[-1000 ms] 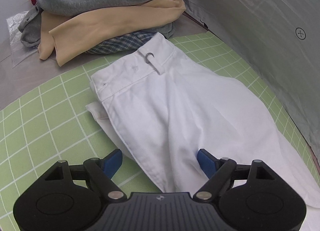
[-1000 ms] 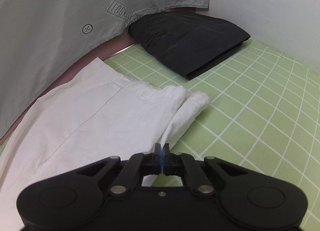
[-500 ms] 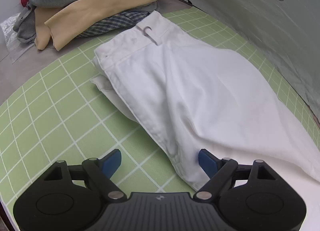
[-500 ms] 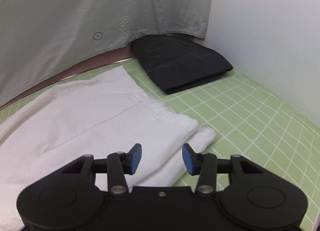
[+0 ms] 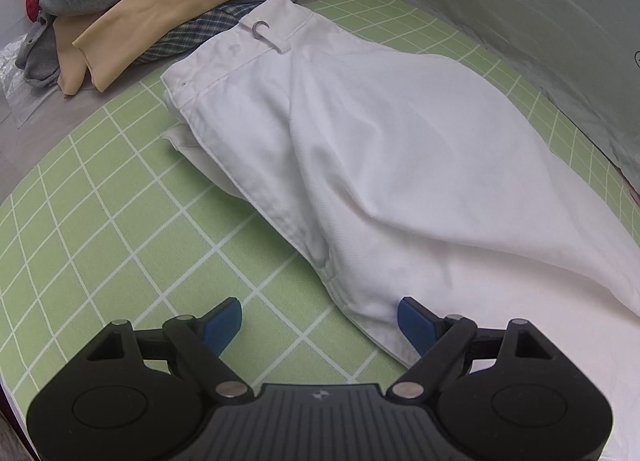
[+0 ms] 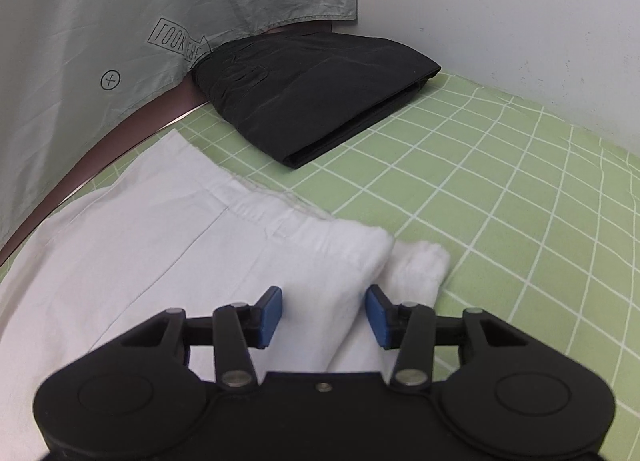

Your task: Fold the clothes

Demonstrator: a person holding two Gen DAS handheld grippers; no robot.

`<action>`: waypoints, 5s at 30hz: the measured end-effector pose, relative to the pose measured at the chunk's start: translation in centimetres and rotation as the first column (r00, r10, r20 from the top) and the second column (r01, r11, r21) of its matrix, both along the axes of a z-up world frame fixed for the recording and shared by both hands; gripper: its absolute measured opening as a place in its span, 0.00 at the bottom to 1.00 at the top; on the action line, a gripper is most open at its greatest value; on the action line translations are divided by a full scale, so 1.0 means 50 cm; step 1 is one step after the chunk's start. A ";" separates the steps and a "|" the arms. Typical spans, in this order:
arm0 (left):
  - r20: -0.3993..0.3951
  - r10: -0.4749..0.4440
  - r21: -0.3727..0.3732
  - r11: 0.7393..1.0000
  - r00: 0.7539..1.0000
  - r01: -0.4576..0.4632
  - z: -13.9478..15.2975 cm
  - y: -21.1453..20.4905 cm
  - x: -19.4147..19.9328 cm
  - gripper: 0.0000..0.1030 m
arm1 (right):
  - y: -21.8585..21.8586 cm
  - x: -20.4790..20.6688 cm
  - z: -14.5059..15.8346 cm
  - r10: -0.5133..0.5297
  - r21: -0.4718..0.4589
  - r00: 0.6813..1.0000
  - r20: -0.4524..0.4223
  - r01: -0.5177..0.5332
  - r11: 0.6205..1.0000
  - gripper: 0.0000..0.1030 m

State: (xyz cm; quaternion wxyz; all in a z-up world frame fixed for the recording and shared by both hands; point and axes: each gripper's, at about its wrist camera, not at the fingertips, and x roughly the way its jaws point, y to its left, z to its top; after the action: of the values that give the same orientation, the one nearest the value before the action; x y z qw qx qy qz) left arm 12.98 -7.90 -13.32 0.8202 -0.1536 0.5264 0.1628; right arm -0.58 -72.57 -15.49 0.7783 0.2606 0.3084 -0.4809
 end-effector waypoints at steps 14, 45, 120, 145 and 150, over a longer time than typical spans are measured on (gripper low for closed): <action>0.021 0.012 -0.033 0.999 1.000 -0.011 0.013 0.019 -0.010 0.83 | 0.008 -0.070 0.069 0.013 -0.110 0.988 -0.152 -0.030 0.994 0.04; 0.052 -0.277 -0.009 0.961 0.959 0.278 0.052 0.159 -0.159 0.83 | 0.717 0.132 0.049 0.504 0.109 0.859 0.092 -0.512 0.852 0.63; 0.523 -0.461 0.122 0.873 0.717 0.472 0.187 0.024 -0.010 0.15 | 0.585 -0.016 0.110 0.360 0.012 0.931 0.059 -0.361 0.932 0.96; 0.255 -0.735 0.043 0.657 0.628 0.753 0.027 -0.463 -0.099 0.62 | 0.190 -0.100 0.067 0.248 0.029 0.968 0.035 -0.249 0.968 0.96; 0.348 -0.668 0.014 0.705 0.658 0.709 0.099 -0.407 -0.085 0.75 | 0.160 -0.093 0.056 0.233 0.000 0.972 0.006 -0.233 0.972 0.96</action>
State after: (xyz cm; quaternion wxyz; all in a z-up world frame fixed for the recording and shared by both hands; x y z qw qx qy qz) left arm 8.73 -28.26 -8.36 0.8846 -0.0175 0.4102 -0.2209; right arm -5.24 -64.58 -12.68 0.8302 0.2244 0.3348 -0.3852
